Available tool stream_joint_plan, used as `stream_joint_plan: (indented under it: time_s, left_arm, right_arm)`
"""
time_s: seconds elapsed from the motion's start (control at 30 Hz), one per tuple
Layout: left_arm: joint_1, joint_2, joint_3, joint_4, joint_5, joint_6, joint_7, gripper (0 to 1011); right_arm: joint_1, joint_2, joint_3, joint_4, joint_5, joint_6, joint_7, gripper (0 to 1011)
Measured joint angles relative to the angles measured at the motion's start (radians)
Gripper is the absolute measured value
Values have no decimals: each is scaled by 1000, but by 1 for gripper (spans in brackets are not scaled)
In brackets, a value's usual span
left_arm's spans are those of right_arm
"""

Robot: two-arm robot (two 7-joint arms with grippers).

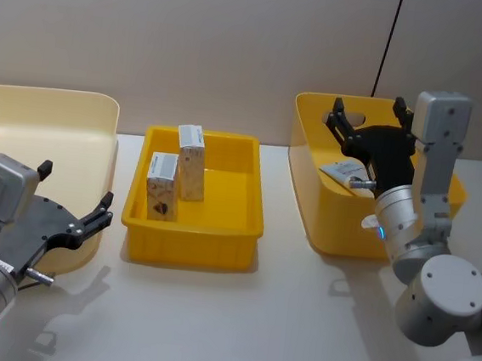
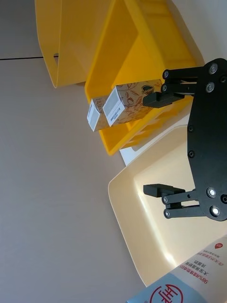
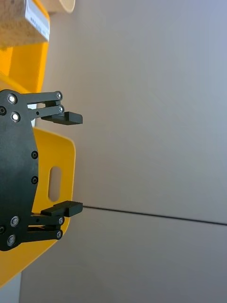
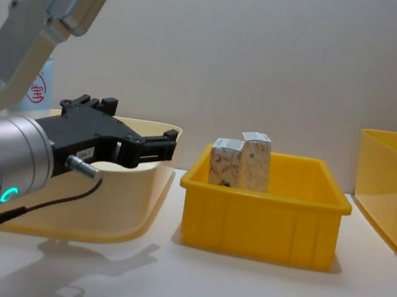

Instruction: Bimanual collaborative sorting of washing and personal care products

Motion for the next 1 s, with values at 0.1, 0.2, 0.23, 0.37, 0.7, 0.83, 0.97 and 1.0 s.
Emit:
stream_joint_plan:
  time_s: [0.1, 0.2, 0.23, 0.37, 0.7, 0.83, 0.97, 1.0]
  left_arm:
    - [0, 0, 0, 0, 0, 0, 0, 1003]
    - [0, 0, 0, 0, 0, 0, 0, 1003]
    - [0, 0, 0, 0, 0, 0, 0, 1003]
    - [0, 0, 0, 0, 0, 0, 0, 1003]
    - [0, 0, 0, 0, 0, 0, 0, 1003]
    - [0, 0, 0, 0, 0, 0, 0, 1003]
    - [0, 0, 0, 0, 0, 0, 0, 1003]
    - [0, 0, 0, 0, 0, 0, 0, 1003]
  right_arm:
    - [0, 0, 0, 0, 0, 0, 0, 1001]
    - [-5, 4, -3, -4, 5, 0, 1, 1001]
    - [-8, 6, -4, -6, 7, 0, 2, 1001]
    - [-25, 19, -15, -20, 23, 3, 6, 1001]
    - [-112, 84, -69, -91, 98, 18, 28, 1001]
    - [-148, 111, -91, -121, 131, 25, 37, 1001]
    - [-190, 142, -119, -156, 168, 32, 48, 1001]
    - [-197, 148, -123, -163, 174, 34, 50, 1001]
